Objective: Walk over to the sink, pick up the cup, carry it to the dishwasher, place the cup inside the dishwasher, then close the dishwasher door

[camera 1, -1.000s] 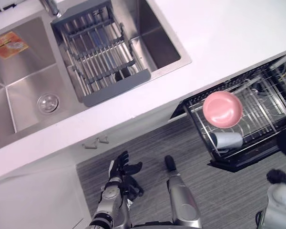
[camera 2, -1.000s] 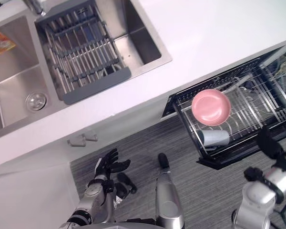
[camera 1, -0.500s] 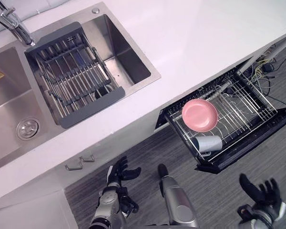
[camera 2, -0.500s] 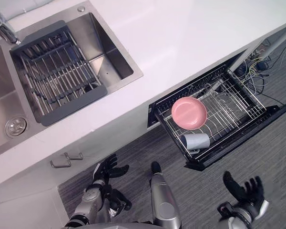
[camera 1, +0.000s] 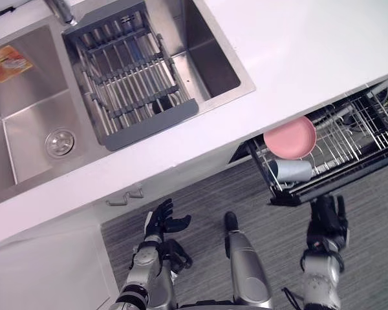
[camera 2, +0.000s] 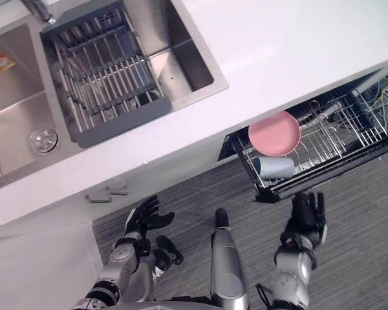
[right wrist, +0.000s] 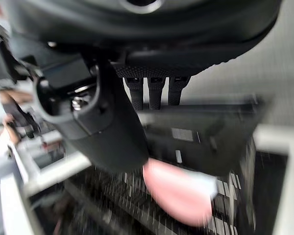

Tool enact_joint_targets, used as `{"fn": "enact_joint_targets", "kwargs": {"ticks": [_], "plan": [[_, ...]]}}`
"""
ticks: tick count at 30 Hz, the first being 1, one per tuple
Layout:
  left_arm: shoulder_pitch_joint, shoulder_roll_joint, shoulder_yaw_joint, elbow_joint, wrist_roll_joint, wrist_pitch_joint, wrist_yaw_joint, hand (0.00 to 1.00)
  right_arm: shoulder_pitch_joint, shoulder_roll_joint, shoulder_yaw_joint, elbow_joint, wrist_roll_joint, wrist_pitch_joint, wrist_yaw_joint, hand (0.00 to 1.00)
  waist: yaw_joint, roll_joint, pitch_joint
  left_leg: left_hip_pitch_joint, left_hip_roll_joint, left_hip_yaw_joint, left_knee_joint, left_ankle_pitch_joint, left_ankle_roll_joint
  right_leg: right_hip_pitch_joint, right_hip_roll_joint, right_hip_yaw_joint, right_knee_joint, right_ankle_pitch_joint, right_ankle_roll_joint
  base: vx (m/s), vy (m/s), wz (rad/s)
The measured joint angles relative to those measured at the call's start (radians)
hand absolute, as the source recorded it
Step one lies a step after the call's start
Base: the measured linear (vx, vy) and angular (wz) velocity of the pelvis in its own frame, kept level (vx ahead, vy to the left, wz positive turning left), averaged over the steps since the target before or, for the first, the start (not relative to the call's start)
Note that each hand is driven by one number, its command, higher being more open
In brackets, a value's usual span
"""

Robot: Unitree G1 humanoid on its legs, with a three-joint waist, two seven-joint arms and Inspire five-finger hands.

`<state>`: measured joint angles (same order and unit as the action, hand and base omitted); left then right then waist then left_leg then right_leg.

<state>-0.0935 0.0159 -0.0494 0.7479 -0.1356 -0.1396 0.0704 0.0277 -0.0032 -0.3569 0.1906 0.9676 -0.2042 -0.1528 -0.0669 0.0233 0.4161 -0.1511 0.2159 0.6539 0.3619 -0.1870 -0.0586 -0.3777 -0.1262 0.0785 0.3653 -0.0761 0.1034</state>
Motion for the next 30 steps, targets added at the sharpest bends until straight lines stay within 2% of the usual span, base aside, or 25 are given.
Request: {"fn": "enact_joint_targets", "kwargs": {"ticks": [5, 9, 11, 13, 15, 19, 21, 26, 28, 30], "plan": [[0.0, 0.009, -0.017, -0.001, 0.01, 0.0, -0.008, 0.9, -0.147, -0.064, 0.031, 0.009, 0.033, -0.016, 0.002, 0.9, 0.023, 0.011, 0.005, 0.0, -0.043, -0.036, -0.067, 0.045, 0.012, 0.02, -0.031, -0.033, -0.035, 0.018, 0.005, -0.01, 0.007, 0.24], [0.0, 0.016, -0.022, -0.002, 0.017, -0.005, -0.013, 0.9, -0.355, -0.224, 0.081, 0.218, -0.006, -0.013, 0.008, 0.9, 0.026, 0.024, 0.009, 0.002, -0.073, -0.077, -0.114, 0.085, 0.027, 0.056, -0.051, -0.069, -0.092, 0.055, 0.009, -0.04, 0.025, 0.29], [0.003, 0.027, -0.022, -0.001, 0.017, -0.007, -0.013, 0.9, -0.399, -0.25, 0.08, 0.284, -0.037, -0.014, 0.021, 0.9, 0.026, 0.025, 0.01, 0.001, -0.08, -0.095, -0.136, 0.104, 0.031, 0.077, -0.053, -0.089, -0.128, 0.077, 0.008, -0.07, 0.003, 0.28], [0.004, 0.041, -0.023, 0.001, 0.016, -0.007, -0.014, 0.9, -0.404, -0.291, 0.085, 0.341, -0.094, 0.013, 0.029, 0.9, 0.023, 0.027, 0.008, -0.003, -0.086, -0.116, -0.155, 0.116, 0.036, 0.095, -0.056, -0.112, -0.163, 0.098, 0.007, -0.09, -0.002, 0.31], [0.002, 0.048, -0.023, -0.001, 0.016, -0.011, -0.016, 0.9, -0.42, -0.344, 0.091, 0.426, -0.152, 0.066, 0.033, 0.9, 0.026, 0.035, 0.004, -0.006, -0.103, -0.164, -0.199, 0.149, 0.033, 0.122, -0.061, -0.157, -0.193, 0.113, 0.003, -0.07, -0.021, 0.58], [0.039, 0.073, -0.023, 0.002, 0.017, -0.009, -0.031, 0.9, -0.387, -0.349, 0.09, 0.463, -0.183, 0.081, 0.05, 0.9, 0.023, 0.039, -0.008, 0.001, -0.123, -0.234, -0.26, 0.206, 0.032, 0.156, -0.069, -0.228, -0.217, 0.115, 0.0, -0.03, -0.023, 0.5], [0.049, 0.08, -0.023, 0.004, 0.017, -0.008, -0.034, 0.9, -0.373, -0.346, 0.095, 0.464, -0.188, 0.087, 0.054, 0.9, 0.026, 0.039, -0.015, 0.001, -0.125, -0.248, -0.27, 0.215, 0.031, 0.165, -0.068, -0.246, -0.222, 0.115, 0.0, -0.01, -0.009, 0.32], [0.108, 0.092, -0.018, 0.026, 0.022, 0.001, -0.034, 0.9, -0.268, -0.312, 0.108, 0.469, -0.229, 0.096, 0.076, 0.9, 0.042, 0.034, -0.12, 0.013, -0.135, -0.301, -0.293, 0.23, 0.037, 0.223, -0.067, -0.304, -0.266, 0.115, 0.0, 0.06, 0.0, 0.3], [0.117, 0.103, -0.016, 0.033, 0.023, 0.001, -0.034, 0.9, -0.224, -0.309, 0.111, 0.468, -0.28, 0.096, 0.086, 0.9, 0.047, 0.026, -0.145, 0.025, -0.139, -0.31, -0.302, 0.23, 0.037, 0.243, -0.067, -0.317, -0.281, 0.115, 0.0, 0.05, 0.01, 0.16], [0.13, 0.12, -0.016, 0.045, 0.039, 0.002, -0.034, 0.9, -0.156, -0.306, 0.132, 0.466, -0.393, 0.096, 0.088, 0.9, 0.044, 0.012, -0.188, 0.036, -0.146, -0.332, -0.322, 0.238, 0.036, 0.269, -0.067, -0.342, -0.304, 0.115, 0.001, 0.05, 0.005, 0.25]]}}
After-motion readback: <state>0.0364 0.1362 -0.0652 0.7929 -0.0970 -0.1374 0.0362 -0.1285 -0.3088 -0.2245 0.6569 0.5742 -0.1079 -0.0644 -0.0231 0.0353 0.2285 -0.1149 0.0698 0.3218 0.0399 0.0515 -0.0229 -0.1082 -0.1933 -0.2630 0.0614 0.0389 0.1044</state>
